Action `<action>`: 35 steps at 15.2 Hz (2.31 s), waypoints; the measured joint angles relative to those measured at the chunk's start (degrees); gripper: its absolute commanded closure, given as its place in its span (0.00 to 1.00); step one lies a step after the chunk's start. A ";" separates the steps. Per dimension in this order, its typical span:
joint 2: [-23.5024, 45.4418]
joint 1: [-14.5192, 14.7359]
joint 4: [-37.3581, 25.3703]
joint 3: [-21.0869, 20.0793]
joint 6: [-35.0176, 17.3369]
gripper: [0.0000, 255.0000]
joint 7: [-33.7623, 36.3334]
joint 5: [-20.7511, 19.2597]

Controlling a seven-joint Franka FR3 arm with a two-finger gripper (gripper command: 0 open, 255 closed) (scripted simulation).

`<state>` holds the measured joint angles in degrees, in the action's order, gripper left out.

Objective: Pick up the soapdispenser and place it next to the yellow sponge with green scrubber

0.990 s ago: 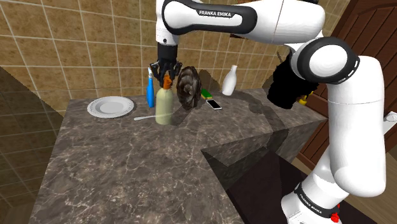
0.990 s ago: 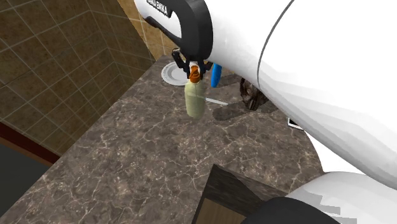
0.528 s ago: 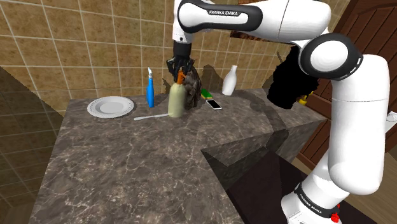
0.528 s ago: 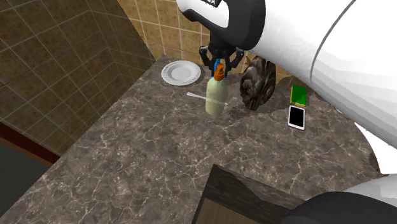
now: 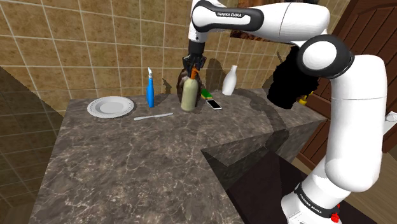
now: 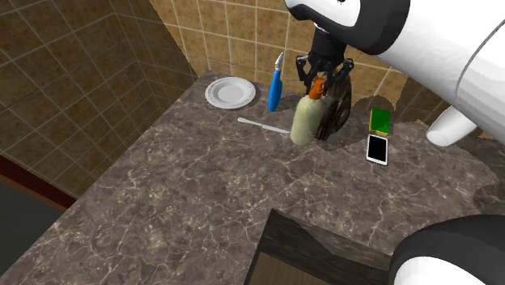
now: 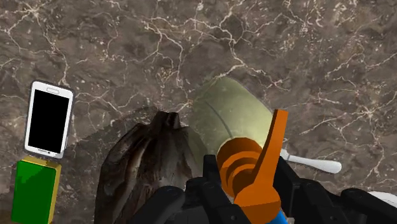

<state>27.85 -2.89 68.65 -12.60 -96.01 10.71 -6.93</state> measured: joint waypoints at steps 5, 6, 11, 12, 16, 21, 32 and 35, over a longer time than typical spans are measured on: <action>2.74 -3.98 -4.08 1.51 1.14 1.00 -5.74 0.24; 3.70 -4.56 -5.82 1.78 1.92 1.00 -6.72 0.22; 8.33 -8.20 -13.30 3.13 4.54 1.00 -12.27 0.33; 9.59 -8.84 -15.55 3.38 5.52 1.00 -13.33 0.33; 17.00 -10.23 -27.88 4.27 10.33 1.00 -16.76 0.03; 14.36 -11.13 -19.85 4.10 4.97 1.00 -16.68 0.23; 11.99 -12.06 -7.72 4.00 -4.74 1.00 -16.18 0.33; 11.88 -12.11 -7.28 4.00 -5.09 1.00 -16.18 0.33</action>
<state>39.73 -15.00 61.37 -8.60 -101.10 -5.47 -6.60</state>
